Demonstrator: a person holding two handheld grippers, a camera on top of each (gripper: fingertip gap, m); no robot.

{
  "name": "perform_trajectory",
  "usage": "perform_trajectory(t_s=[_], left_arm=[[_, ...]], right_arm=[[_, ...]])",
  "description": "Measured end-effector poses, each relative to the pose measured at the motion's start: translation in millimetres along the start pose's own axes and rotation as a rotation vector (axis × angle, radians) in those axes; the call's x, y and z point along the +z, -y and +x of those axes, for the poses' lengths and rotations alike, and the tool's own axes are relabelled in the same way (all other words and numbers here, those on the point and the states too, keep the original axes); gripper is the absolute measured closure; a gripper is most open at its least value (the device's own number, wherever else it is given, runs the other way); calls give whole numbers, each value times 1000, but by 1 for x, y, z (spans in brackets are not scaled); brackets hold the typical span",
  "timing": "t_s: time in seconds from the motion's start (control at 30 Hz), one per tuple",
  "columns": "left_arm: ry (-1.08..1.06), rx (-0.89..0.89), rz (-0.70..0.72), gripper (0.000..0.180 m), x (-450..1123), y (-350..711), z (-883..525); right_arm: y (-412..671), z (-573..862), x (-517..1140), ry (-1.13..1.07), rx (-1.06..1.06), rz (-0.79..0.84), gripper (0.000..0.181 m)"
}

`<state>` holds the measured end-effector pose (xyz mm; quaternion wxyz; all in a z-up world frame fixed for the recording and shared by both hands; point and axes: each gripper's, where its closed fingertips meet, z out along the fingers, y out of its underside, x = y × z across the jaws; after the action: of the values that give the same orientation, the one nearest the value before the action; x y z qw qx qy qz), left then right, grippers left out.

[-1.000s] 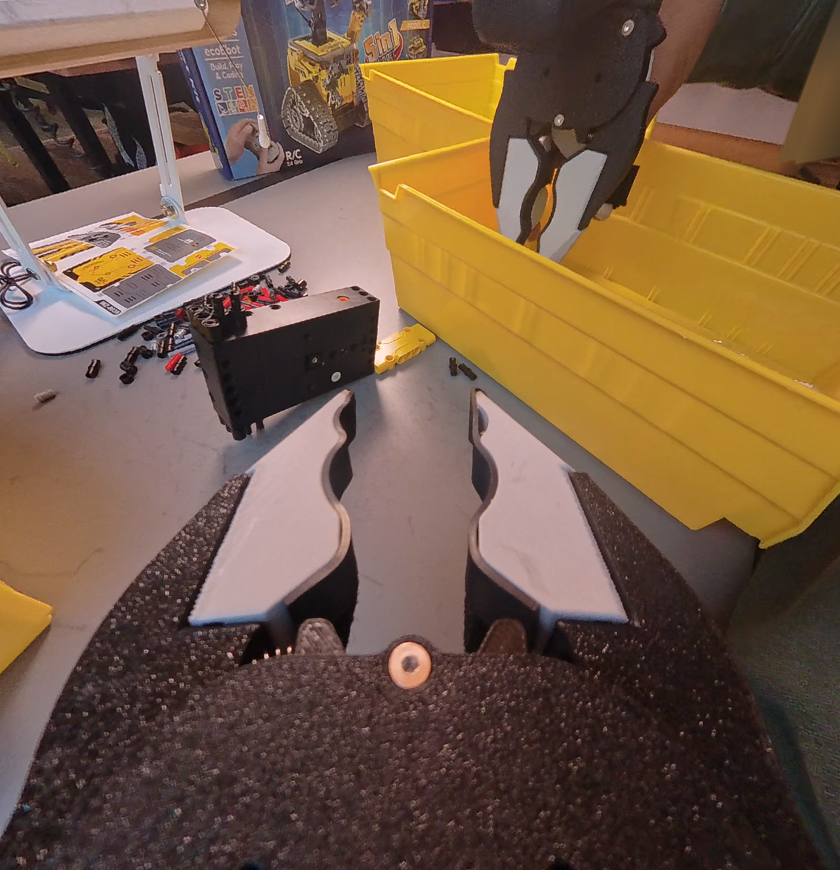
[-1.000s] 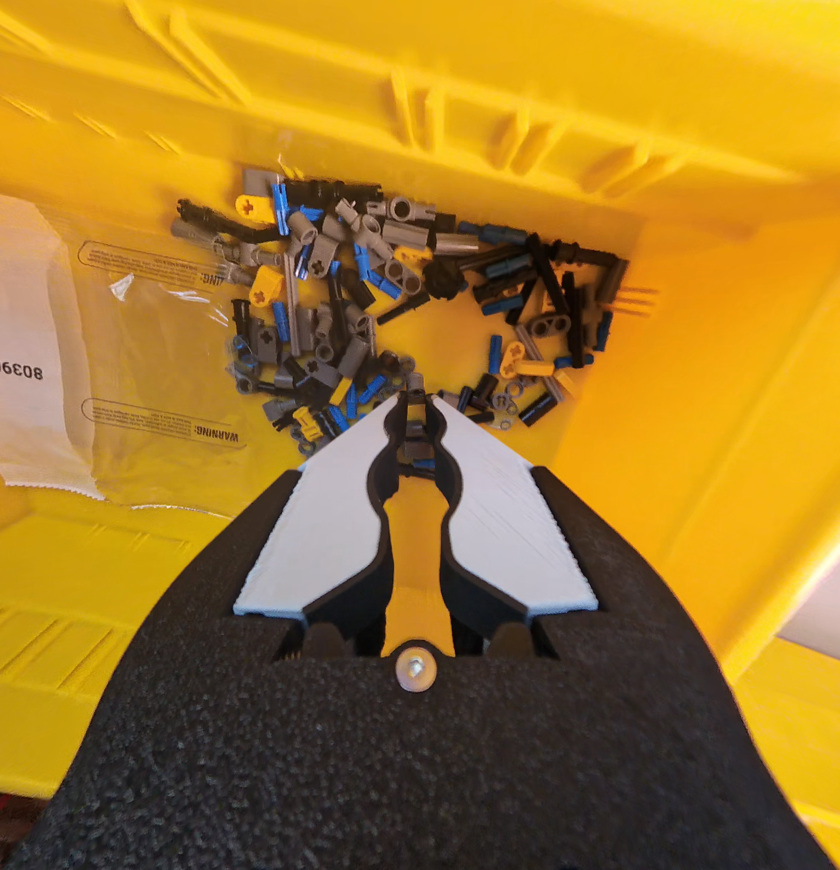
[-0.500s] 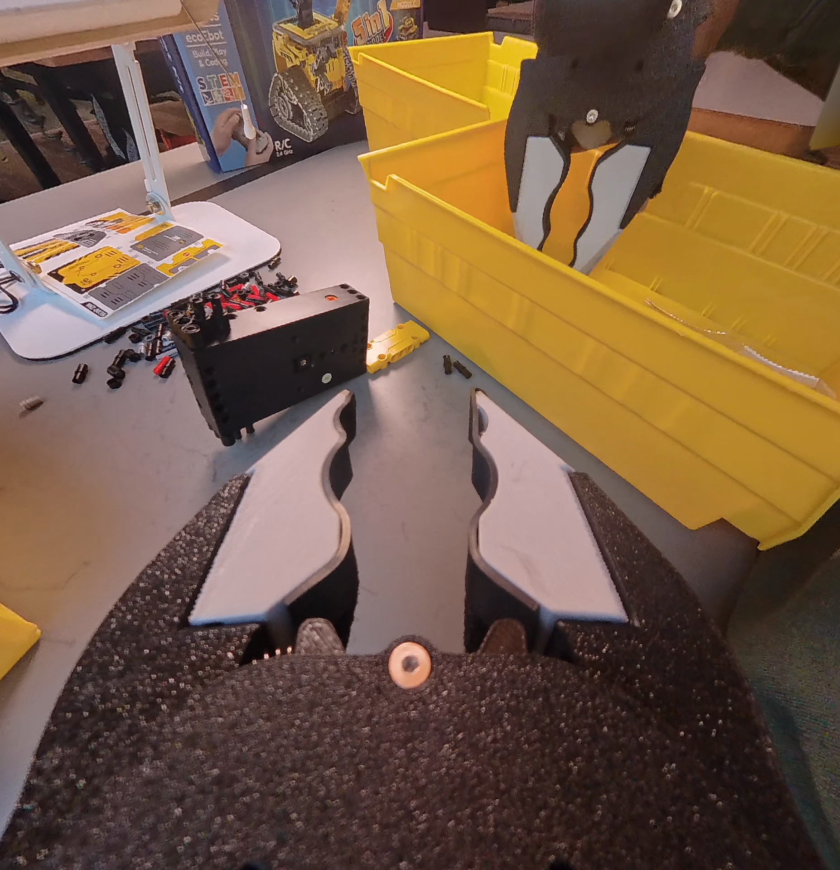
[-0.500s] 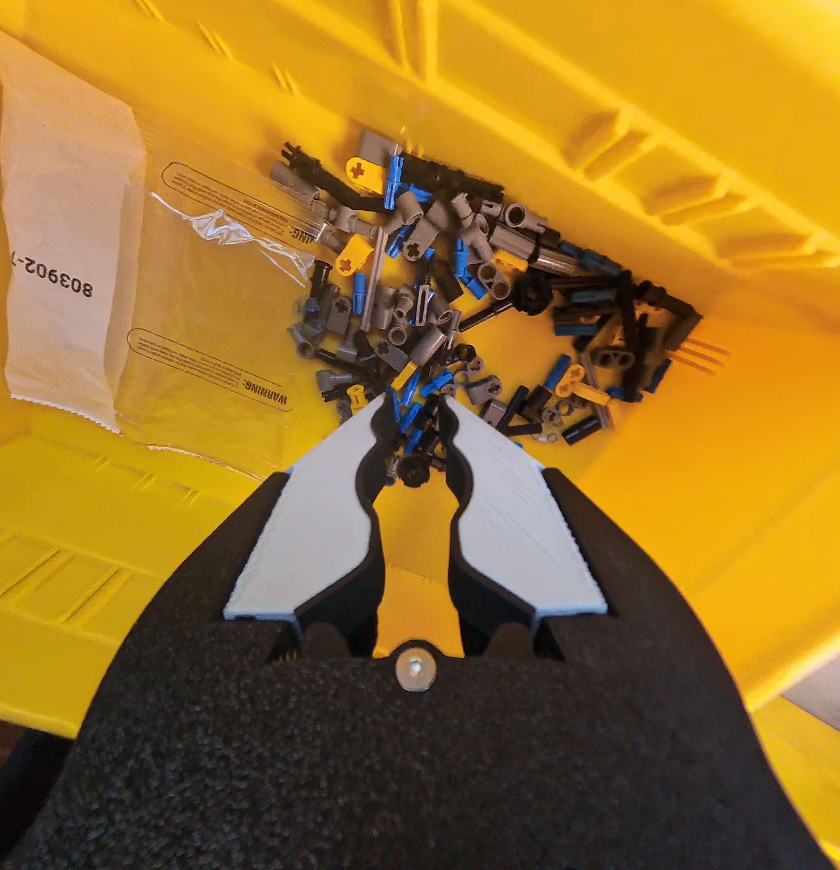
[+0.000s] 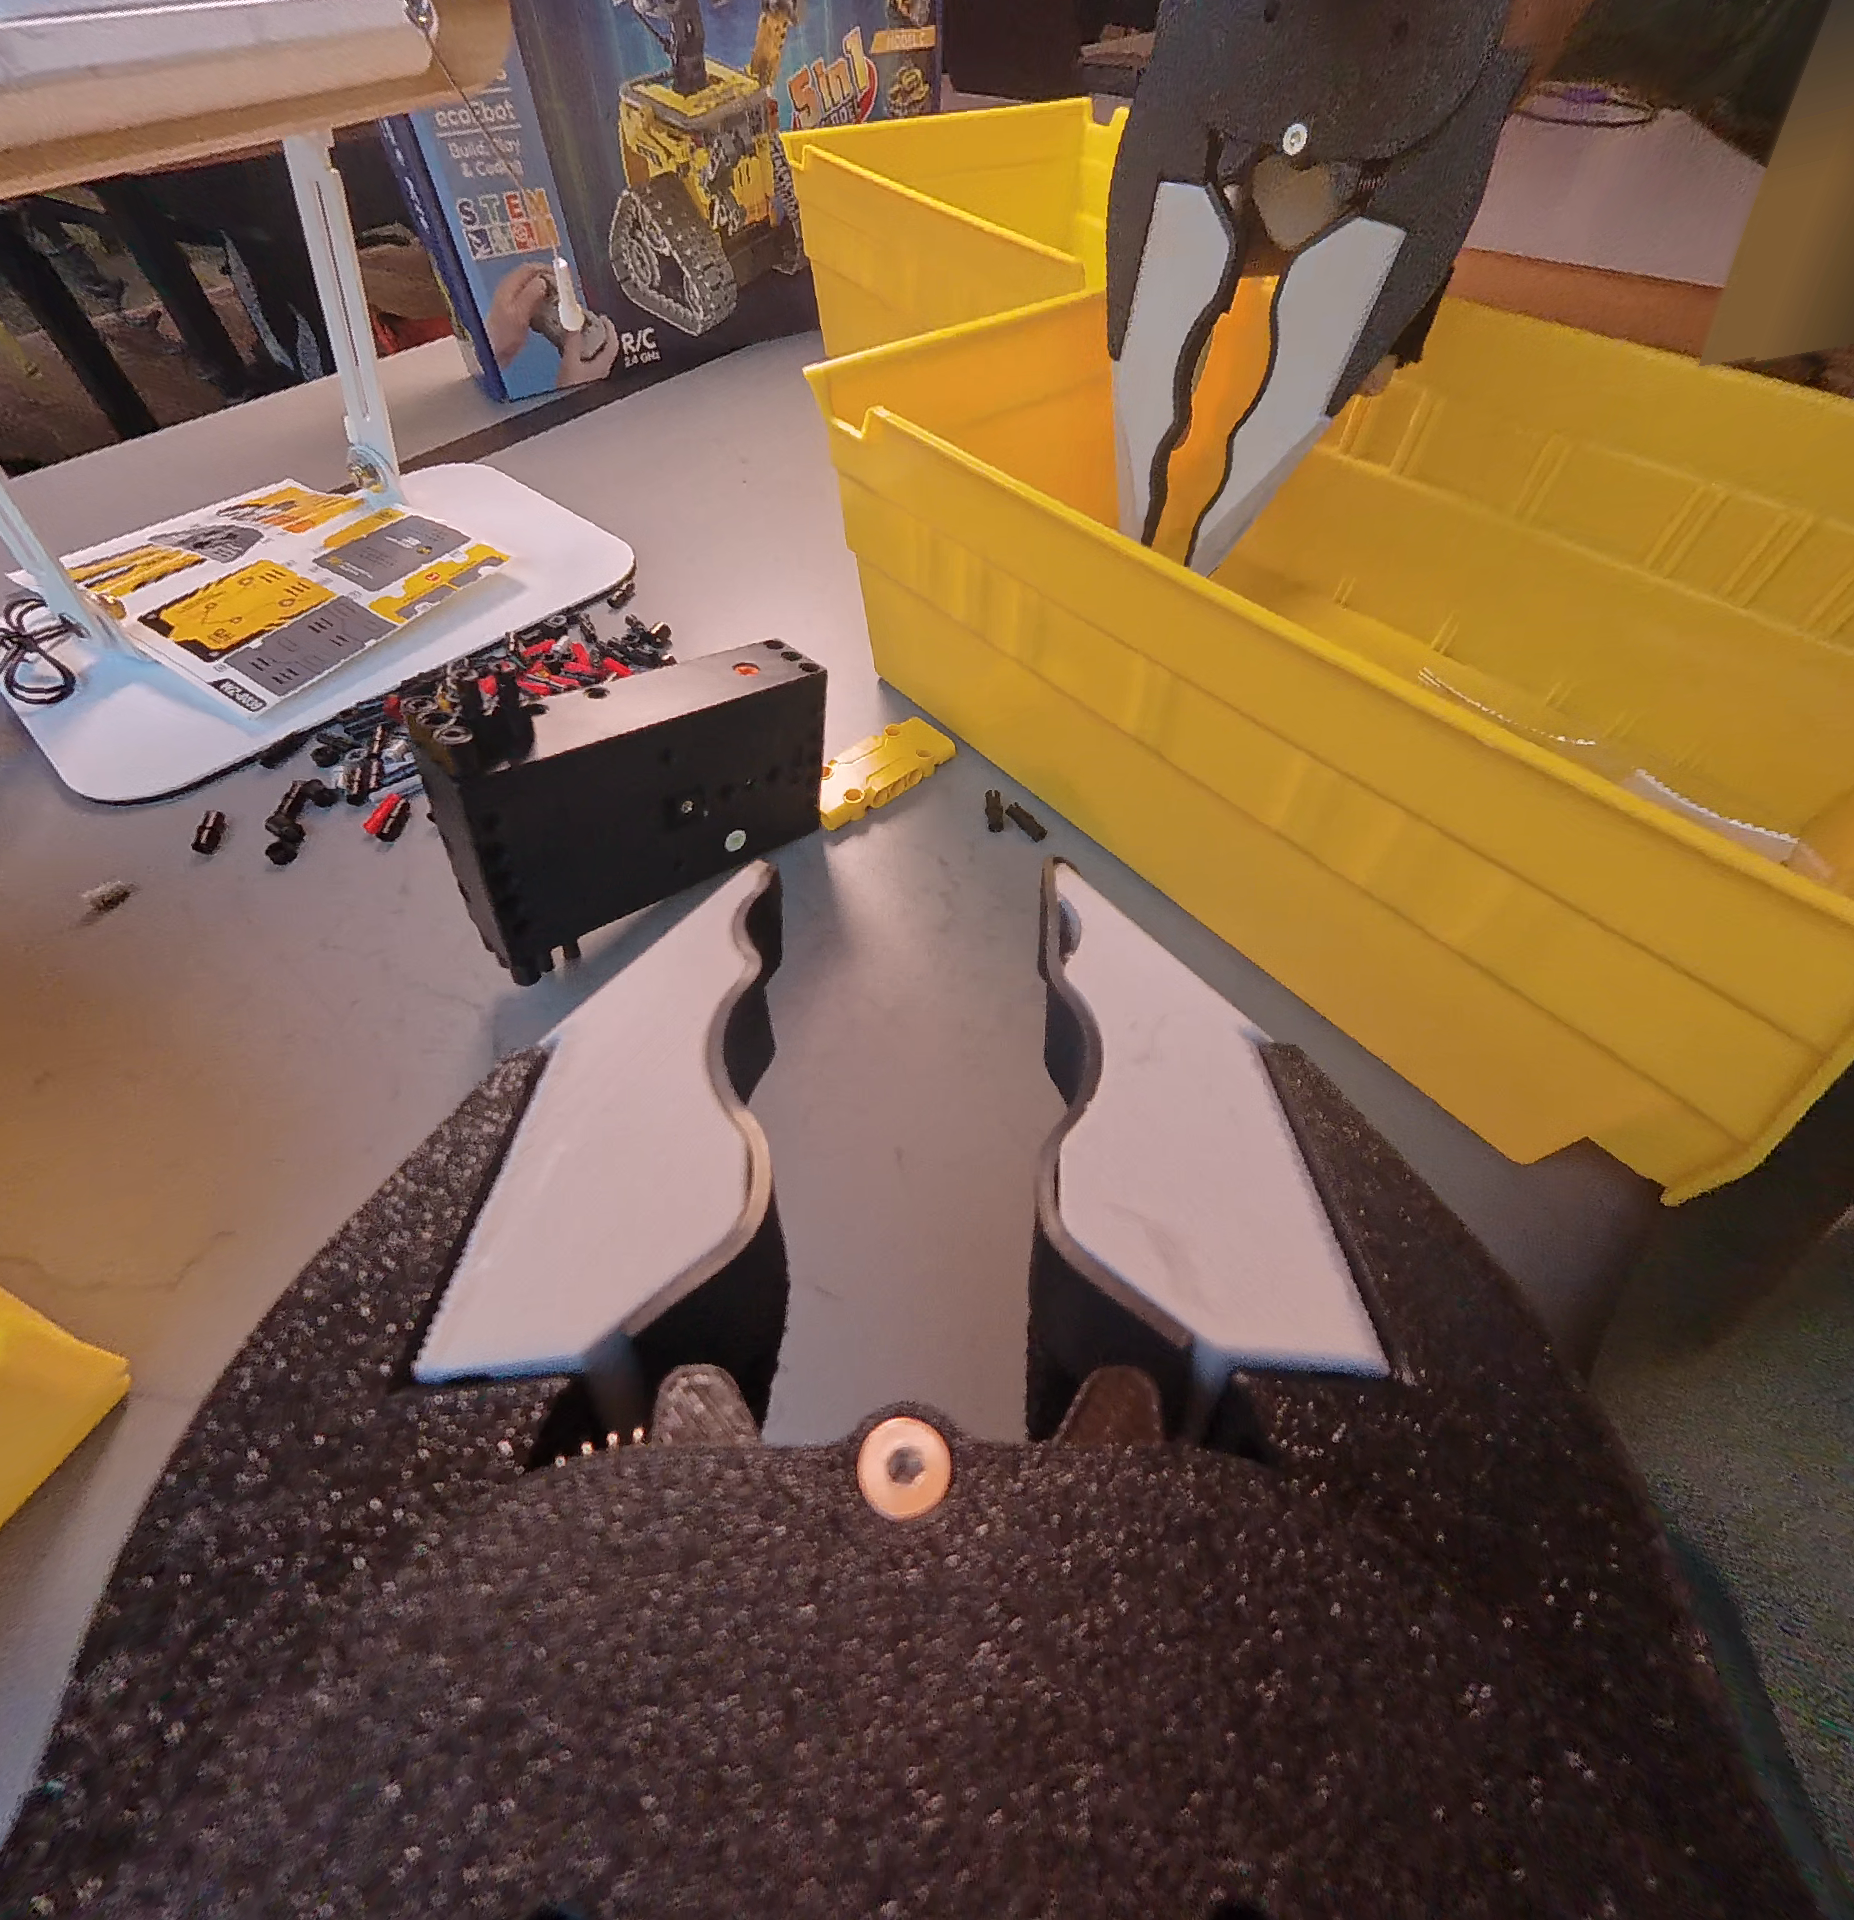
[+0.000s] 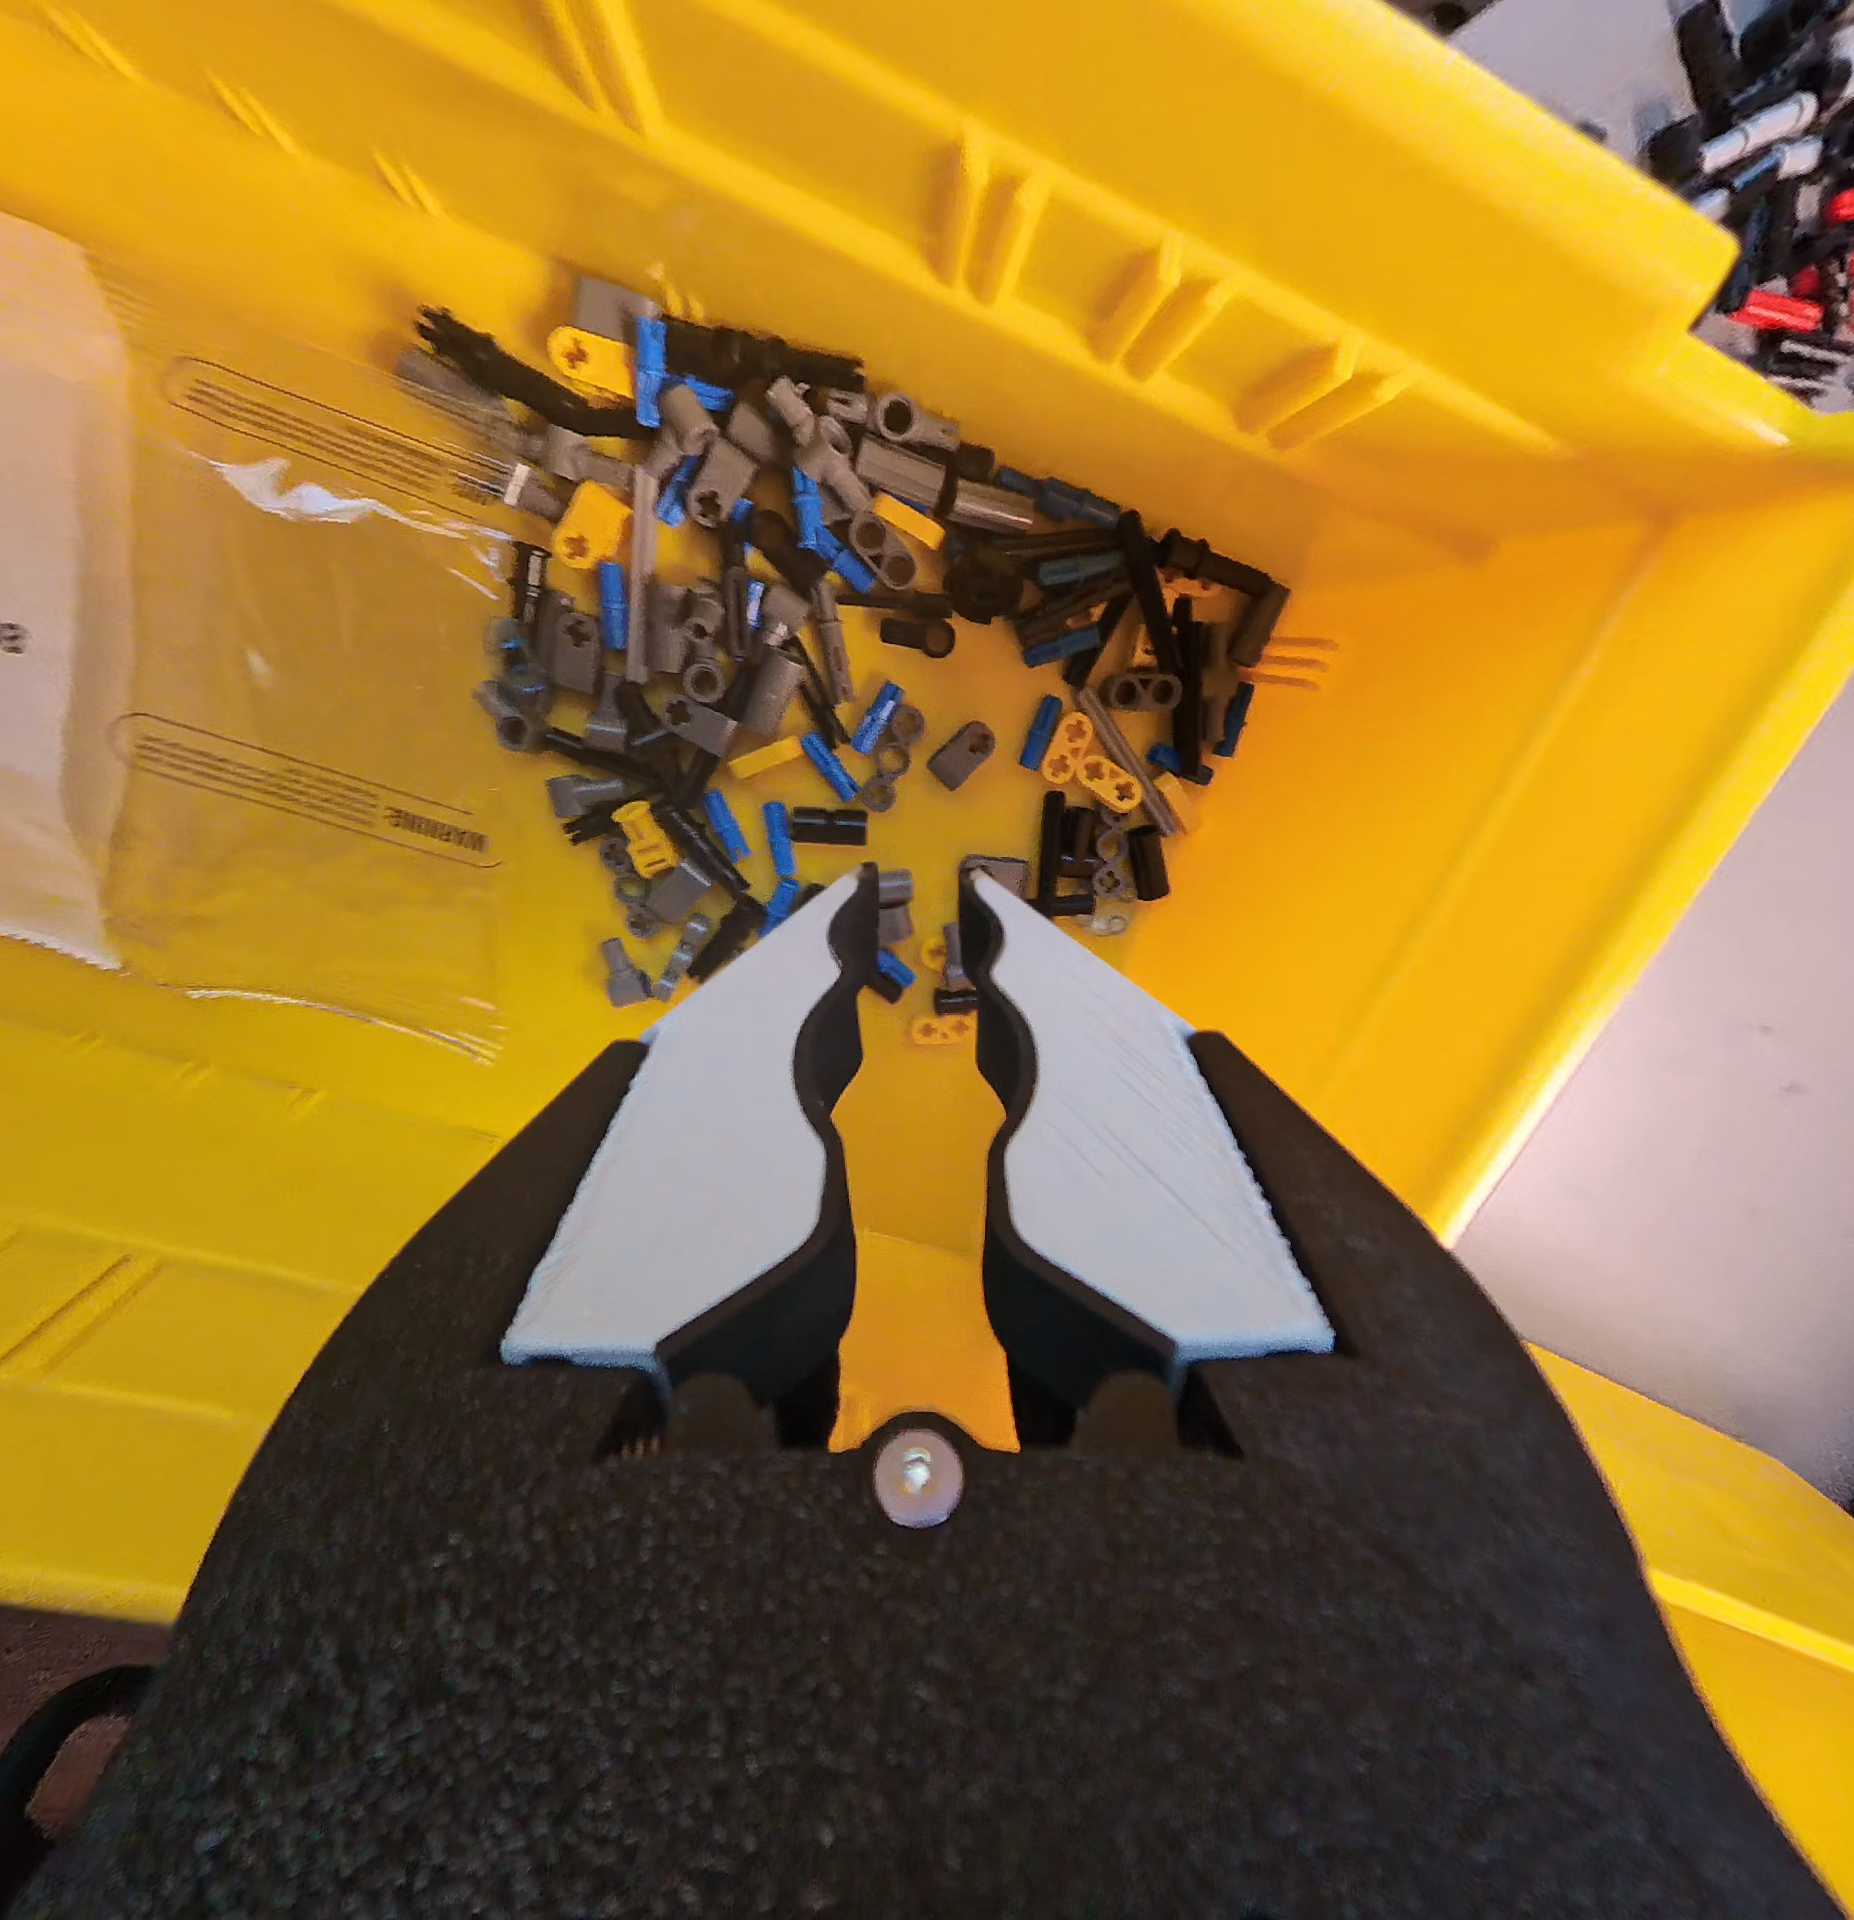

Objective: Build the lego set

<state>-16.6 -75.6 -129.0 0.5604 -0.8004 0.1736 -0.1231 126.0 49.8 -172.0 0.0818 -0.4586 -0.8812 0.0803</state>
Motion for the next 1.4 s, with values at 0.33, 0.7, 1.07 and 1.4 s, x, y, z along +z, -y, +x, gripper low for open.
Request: perform_trajectory(t_s=[0.33,0.7,1.07,1.4], left_arm=[[-142,-7,48,131,0,24,31],[-177,-6,11,132,-8,36,46],[-159,5,-30,132,-6,32,50],[-139,-1,-30,133,-12,27,49]], right_arm=[[25,-47,23,149,-87,40,154],[8,2,26,-67,-43,-5,171],[42,-41,16,79,-102,153,161],[19,-8,27,-34,-77,32,174]])
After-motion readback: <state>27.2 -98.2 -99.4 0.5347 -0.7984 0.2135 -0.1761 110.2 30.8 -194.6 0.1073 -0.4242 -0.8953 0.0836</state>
